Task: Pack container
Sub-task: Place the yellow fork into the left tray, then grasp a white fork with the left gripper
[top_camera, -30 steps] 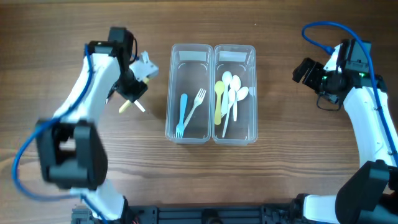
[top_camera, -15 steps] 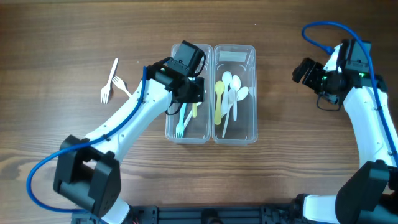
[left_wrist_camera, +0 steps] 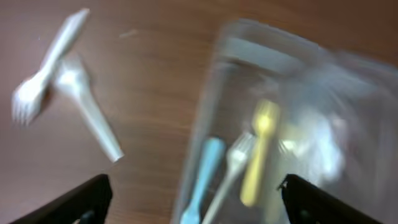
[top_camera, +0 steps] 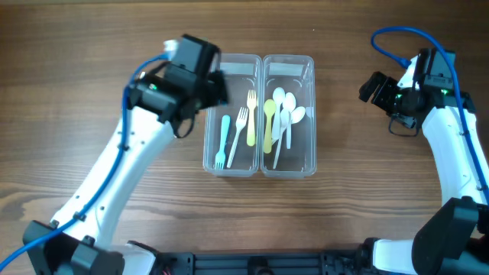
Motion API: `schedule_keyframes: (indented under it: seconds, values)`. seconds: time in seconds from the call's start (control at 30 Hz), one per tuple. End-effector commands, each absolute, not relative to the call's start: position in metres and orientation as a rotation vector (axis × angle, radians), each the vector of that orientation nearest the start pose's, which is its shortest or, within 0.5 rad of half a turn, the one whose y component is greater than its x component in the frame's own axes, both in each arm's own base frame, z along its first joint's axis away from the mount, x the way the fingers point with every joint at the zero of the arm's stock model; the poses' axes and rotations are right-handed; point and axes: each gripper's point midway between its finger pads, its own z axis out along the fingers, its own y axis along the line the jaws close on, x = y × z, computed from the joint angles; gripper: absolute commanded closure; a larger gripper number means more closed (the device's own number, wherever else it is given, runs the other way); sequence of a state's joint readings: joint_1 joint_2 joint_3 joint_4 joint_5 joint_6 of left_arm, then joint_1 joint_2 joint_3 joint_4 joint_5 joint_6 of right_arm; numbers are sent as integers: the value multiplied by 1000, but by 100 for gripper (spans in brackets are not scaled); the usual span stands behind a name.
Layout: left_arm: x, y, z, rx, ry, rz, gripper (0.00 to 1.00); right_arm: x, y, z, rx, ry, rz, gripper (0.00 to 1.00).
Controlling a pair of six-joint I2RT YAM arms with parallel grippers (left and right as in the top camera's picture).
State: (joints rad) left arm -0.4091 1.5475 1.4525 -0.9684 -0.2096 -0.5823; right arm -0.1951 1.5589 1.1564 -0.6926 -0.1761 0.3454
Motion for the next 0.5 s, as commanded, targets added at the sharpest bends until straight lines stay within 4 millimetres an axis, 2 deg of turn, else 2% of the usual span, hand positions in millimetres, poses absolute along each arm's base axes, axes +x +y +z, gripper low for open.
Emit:
schedule_keyframes:
  seconds: [0.0, 0.07, 0.13, 0.17, 0.27, 0.3, 0.4, 0.47]
  values:
    - [369, -37, 170, -1151, 2397, 88, 12, 379, -40, 121, 686, 2575, 307, 0]
    - [371, -24, 147, -1265, 2429, 103, 14, 379, -40, 121, 686, 2576, 307, 0]
    - [373, -16, 114, -1433, 2473, 72, 16, 379, -40, 121, 685, 2576, 307, 0]
    - [374, -13, 101, -1476, 2496, 60, 16, 379, -40, 121, 686, 2576, 307, 0]
    - [377, -2, 68, -1579, 2534, 65, 28, 378, -40, 121, 687, 2579, 307, 0]
    - [378, 0, 58, -1601, 2546, 69, 28, 378, -40, 121, 687, 2580, 307, 0]
    - [386, 1, 37, -1580, 2572, 81, 28, 378, -40, 121, 688, 2582, 307, 0]
    - [396, 0, 28, -1433, 2642, 73, 34, 377, -40, 120, 688, 2584, 306, 0]
